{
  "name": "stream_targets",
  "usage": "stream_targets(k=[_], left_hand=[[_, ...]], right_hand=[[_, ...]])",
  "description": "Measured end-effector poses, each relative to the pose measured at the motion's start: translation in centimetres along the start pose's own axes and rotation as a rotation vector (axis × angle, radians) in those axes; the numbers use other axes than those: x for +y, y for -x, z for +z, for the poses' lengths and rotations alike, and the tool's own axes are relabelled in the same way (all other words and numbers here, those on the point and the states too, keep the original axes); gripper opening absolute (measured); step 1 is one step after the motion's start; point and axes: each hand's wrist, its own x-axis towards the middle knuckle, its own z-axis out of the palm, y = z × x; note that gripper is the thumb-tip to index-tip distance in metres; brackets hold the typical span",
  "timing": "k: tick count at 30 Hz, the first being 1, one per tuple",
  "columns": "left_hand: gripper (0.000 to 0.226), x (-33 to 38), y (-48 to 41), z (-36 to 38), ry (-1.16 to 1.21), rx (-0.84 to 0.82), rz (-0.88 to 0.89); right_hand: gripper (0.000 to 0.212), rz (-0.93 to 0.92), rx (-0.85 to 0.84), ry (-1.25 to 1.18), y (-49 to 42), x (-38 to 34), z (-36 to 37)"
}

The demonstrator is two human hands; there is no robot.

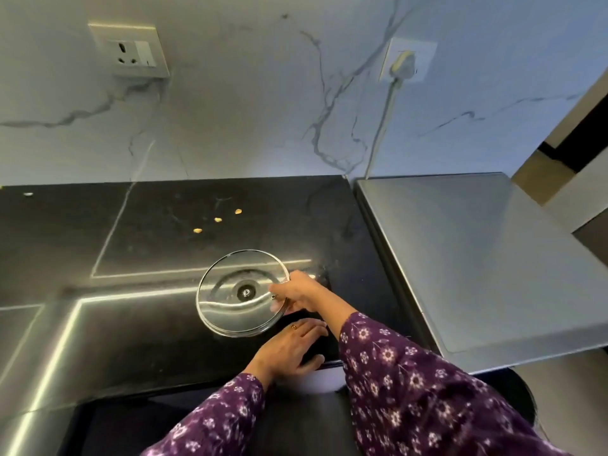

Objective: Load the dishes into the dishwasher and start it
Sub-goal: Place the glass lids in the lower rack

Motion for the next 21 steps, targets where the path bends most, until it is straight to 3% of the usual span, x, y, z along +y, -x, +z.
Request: stream_targets(k=[2,6,15,17,19,21], left_hand=[[0.054,0.1,0.0,-0.1,0.005,0.004,0.000],[0.053,0.0,-0.1,0.3,0.005,0.018,0.010],[0.044,-0.1,-0.9,1.7,-0.038,0.151,0.048],[0.041,1.5,-1.6,1.8,-0.064,0.260,-0.057],[0.031,4.5,-2.8,2.1,-0.068,0.285,-0.218],[0.020,7.4,-4.9,2.9,-0.032,0.289,-0.253]], right_hand=[[0.011,-0.019,-0.005,-0.148,0.2,0.2,0.3],[0.015,-0.051,0.049,-0.379,1.3,1.0,-0.4],[0.019,-0.236,0.399,-0.608,11.3,6.2,-11.2],[0.019,-0.277,0.486,-0.673,15.0,7.9,-14.3],[0.020,-0.288,0.617,-0.719,19.5,10.4,-17.5],[0.019,-0.279,0.743,-0.768,24.1,13.7,-20.6]])
